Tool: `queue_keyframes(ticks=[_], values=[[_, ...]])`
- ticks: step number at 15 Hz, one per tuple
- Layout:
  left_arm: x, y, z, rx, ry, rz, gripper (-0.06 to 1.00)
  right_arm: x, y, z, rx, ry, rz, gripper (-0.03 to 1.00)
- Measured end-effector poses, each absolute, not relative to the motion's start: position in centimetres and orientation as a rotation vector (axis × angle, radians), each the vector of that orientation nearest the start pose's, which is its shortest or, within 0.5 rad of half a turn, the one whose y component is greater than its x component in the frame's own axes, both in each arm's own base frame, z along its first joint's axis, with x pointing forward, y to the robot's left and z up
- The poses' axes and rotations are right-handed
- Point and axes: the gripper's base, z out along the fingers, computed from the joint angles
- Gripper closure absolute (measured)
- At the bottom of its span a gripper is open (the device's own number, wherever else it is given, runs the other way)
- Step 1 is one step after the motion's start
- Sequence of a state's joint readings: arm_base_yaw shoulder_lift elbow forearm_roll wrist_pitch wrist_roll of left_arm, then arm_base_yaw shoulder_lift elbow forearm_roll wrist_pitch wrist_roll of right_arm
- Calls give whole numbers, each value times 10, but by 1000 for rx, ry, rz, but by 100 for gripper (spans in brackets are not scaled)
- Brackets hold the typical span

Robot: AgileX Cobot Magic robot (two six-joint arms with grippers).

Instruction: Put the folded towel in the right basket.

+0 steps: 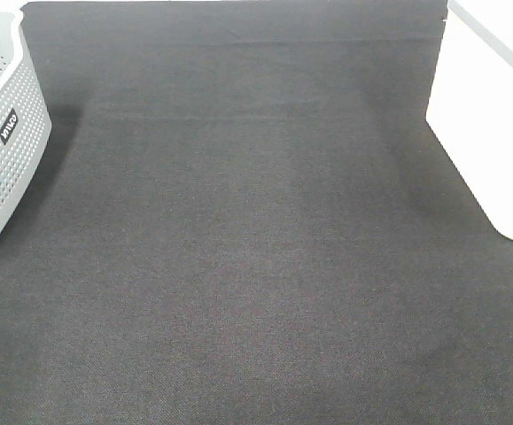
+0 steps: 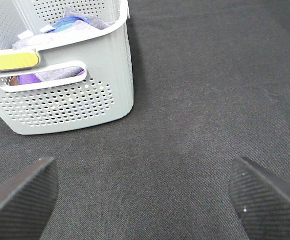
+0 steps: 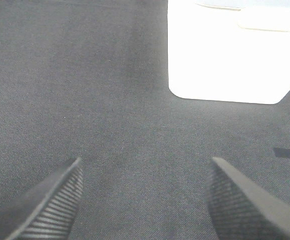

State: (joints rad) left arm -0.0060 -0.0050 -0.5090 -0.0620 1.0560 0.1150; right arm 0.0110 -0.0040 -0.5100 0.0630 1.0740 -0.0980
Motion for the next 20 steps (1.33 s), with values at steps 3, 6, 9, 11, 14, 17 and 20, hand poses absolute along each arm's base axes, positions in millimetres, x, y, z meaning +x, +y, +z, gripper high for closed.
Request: queue_keyframes(ticks=[3, 6, 9, 11, 14, 17, 20], values=[[-7, -5, 280, 126, 2020, -5, 7, -7, 5, 279, -115, 2039, 20, 31], [-7, -5, 280, 126, 2020, -5, 7, -7, 5, 279, -115, 2039, 20, 31], [-7, -5, 280, 126, 2020, -5, 7, -7, 5, 279, -115, 2039, 20, 31], [-7, -5, 280, 126, 2020, -5, 7, -7, 5, 279, -115, 2039, 20, 31], [-7, -5, 280, 126, 2020, -5, 7, -7, 5, 279, -115, 2039, 20, 31], [-7, -5, 280, 126, 2020, -5, 7, -7, 5, 279, -115, 2039, 20, 31], [-7, -5, 280, 126, 2020, -5, 7, -7, 5, 279, -115, 2039, 20, 31]])
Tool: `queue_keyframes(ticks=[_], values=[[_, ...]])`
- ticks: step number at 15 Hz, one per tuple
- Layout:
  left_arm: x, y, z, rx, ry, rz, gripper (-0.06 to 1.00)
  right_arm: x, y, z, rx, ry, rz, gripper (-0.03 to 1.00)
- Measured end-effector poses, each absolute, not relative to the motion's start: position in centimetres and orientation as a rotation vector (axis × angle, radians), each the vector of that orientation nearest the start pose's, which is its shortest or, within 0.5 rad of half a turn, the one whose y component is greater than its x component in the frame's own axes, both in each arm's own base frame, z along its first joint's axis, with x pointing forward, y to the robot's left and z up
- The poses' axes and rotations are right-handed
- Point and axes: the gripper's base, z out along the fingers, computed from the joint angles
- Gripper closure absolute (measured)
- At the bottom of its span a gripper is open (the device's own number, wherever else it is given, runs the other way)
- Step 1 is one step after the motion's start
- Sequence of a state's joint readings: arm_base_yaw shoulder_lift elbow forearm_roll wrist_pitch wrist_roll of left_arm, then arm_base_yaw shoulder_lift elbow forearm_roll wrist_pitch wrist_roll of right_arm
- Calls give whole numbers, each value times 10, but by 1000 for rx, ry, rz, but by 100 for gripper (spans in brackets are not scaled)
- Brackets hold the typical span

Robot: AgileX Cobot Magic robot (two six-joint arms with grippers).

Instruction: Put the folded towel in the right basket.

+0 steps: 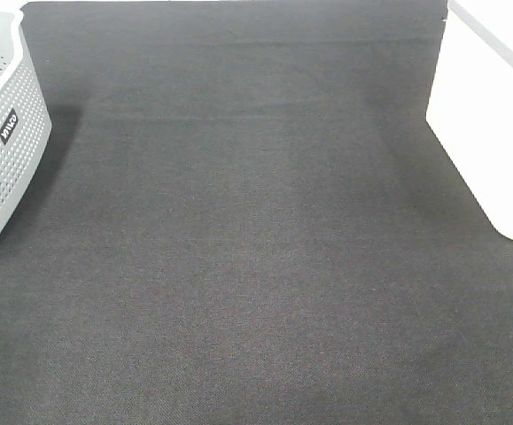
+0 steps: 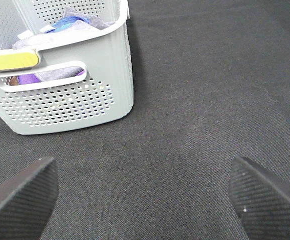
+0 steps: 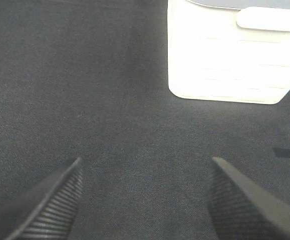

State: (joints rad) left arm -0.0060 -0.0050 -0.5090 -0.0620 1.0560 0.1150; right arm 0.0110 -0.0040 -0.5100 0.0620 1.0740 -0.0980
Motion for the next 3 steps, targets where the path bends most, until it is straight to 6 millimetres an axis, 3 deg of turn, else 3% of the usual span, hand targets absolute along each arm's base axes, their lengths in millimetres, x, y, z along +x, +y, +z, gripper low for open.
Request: queue_keyframes(ticks=[3], values=[[-7, -5, 280, 126, 2020, -5, 7, -7, 5, 279, -115, 2039, 20, 31]])
